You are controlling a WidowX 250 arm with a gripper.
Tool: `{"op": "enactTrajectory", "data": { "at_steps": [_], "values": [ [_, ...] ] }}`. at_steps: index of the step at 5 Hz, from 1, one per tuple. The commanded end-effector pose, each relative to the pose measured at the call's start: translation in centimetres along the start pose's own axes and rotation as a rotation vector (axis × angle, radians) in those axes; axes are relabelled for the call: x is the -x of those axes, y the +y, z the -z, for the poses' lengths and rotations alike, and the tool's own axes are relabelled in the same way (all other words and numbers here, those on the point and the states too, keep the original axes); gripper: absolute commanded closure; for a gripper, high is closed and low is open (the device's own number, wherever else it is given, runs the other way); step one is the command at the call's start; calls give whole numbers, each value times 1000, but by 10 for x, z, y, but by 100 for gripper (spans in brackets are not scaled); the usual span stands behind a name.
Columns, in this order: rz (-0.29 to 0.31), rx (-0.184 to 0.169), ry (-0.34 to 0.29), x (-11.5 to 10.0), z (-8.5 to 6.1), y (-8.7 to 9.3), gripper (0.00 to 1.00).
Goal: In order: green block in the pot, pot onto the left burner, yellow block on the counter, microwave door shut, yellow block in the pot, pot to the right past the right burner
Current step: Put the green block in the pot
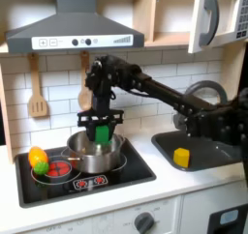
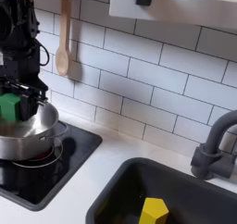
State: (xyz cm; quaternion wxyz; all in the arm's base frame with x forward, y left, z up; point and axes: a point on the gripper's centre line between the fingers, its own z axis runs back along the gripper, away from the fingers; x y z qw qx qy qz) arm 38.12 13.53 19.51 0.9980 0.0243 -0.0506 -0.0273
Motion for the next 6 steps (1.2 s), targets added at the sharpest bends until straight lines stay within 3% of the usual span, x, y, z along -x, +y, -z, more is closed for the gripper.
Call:
{"op": "enactTrajectory", "data": {
  "at_steps": [1,2,4,6],
  "values": [
    [15,6,22,-8,9,5,100],
    [10,0,24,-8,8,7,0],
    [12,5,14,-9,4,6,0],
    [14,2,31,-7,18,5,0]
  ]
}}
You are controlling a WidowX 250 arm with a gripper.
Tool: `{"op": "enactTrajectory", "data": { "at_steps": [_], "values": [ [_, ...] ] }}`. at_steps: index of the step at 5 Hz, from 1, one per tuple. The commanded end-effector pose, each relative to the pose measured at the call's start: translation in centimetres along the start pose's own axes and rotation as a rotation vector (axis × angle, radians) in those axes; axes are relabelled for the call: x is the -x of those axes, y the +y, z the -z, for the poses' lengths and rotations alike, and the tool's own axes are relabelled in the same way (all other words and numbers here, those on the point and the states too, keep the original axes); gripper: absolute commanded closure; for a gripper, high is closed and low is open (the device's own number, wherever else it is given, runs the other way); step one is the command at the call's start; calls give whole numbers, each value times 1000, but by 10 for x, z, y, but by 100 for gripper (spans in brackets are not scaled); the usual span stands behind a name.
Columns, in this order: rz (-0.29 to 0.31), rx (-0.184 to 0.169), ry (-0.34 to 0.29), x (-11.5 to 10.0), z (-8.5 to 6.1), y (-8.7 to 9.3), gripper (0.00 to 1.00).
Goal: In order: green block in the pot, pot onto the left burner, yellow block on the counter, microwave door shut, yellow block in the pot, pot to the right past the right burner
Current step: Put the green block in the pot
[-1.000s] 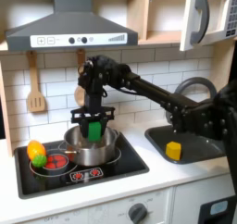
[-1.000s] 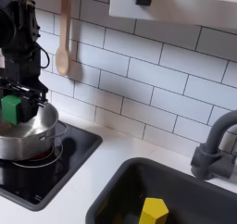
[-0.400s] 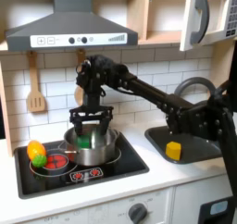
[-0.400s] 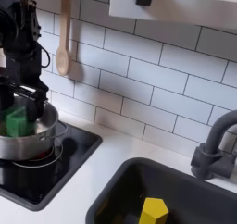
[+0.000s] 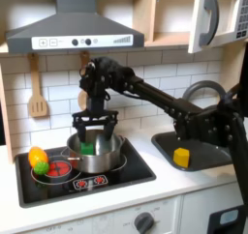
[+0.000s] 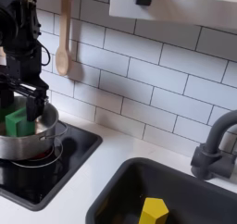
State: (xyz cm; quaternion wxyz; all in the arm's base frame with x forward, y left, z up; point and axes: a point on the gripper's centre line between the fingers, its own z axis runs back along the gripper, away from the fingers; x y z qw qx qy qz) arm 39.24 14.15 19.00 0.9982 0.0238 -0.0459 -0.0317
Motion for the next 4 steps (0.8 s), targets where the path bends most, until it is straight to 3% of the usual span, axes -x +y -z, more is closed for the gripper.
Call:
{"op": "enactTrajectory", "data": {
  "at_steps": [1,4],
  "values": [
    [2,-5,24,3,18,1,0],
    [8,-23,32,4,24,14,0]
  ]
}}
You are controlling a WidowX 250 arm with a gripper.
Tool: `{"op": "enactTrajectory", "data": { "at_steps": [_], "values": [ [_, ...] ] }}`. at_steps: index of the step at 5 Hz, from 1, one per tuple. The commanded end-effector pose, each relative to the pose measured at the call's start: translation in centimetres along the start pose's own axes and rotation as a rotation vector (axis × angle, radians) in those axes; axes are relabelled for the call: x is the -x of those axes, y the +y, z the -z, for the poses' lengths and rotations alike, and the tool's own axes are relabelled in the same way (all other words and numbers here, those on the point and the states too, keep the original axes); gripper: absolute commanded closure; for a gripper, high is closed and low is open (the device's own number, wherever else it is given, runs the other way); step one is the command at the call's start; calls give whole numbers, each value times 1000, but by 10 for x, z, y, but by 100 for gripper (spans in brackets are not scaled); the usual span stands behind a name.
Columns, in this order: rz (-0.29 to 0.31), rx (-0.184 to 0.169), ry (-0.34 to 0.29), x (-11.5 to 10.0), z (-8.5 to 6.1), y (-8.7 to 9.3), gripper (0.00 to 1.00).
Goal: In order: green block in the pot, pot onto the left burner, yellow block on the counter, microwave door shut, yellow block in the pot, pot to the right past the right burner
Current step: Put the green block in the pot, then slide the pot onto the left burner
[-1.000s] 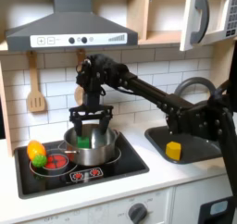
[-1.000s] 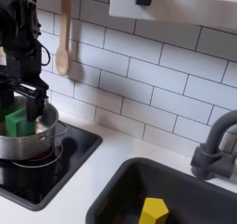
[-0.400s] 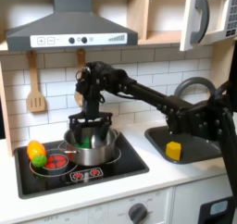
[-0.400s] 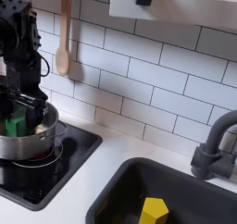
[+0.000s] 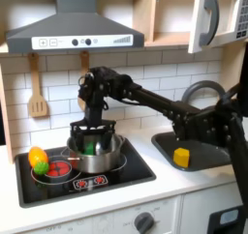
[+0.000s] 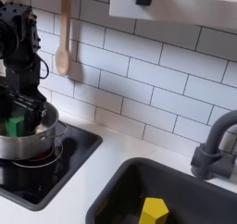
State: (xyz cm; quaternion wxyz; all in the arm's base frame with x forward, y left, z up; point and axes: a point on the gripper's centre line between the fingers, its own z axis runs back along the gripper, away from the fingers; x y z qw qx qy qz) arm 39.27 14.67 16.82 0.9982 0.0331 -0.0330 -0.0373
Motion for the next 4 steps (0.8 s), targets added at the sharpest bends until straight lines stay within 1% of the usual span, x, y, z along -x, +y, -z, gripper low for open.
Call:
{"op": "enactTrajectory", "data": {
  "at_steps": [1,2,3,4],
  "values": [
    [1,6,34,4,12,13,0],
    [-4,2,32,5,11,21,0],
    [-3,-3,31,3,10,23,0],
    [-20,-10,40,5,10,35,0]
  ]
}}
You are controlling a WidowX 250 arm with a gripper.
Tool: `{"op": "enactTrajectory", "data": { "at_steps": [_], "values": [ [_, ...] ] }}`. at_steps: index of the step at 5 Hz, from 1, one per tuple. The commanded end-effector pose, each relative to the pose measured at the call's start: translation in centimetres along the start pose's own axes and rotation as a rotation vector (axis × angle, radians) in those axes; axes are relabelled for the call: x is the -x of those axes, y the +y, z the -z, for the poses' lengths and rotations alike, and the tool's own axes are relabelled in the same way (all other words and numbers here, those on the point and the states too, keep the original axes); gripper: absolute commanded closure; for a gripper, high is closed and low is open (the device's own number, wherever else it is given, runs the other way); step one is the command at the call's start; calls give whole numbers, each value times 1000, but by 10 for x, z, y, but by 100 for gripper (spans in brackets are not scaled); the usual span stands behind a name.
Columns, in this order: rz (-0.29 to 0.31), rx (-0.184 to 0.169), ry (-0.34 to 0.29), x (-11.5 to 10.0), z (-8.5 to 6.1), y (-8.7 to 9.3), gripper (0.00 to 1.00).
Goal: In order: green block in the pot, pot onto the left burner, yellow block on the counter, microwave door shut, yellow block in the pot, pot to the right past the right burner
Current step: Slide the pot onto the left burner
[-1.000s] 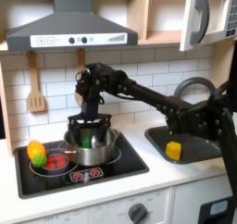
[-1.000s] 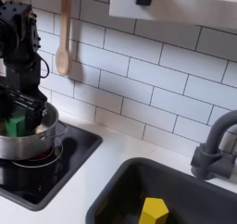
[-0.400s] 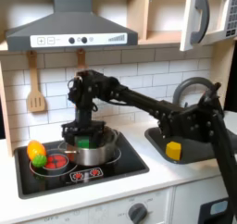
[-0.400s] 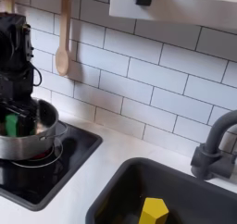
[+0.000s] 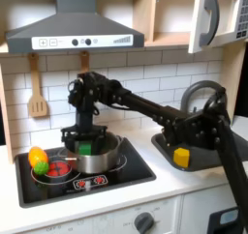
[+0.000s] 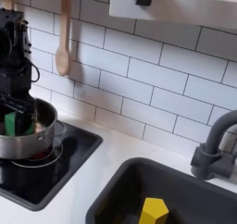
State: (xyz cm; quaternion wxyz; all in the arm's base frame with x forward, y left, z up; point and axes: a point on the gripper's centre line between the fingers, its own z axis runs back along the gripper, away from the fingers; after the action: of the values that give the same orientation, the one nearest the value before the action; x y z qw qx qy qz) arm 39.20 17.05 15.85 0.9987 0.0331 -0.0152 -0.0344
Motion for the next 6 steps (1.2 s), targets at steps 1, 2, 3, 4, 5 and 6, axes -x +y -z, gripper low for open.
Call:
{"op": "enactTrajectory", "data": {
  "at_steps": [1,2,3,4,5,6],
  "values": [
    [-27,-16,13,6,2,21,0],
    [-37,-27,9,8,-1,29,0],
    [-32,-22,12,8,2,31,0],
    [-40,-22,13,14,1,40,0],
    [-24,-18,11,13,2,37,0],
    [-24,-18,0,16,-2,41,0]
  ]
}}
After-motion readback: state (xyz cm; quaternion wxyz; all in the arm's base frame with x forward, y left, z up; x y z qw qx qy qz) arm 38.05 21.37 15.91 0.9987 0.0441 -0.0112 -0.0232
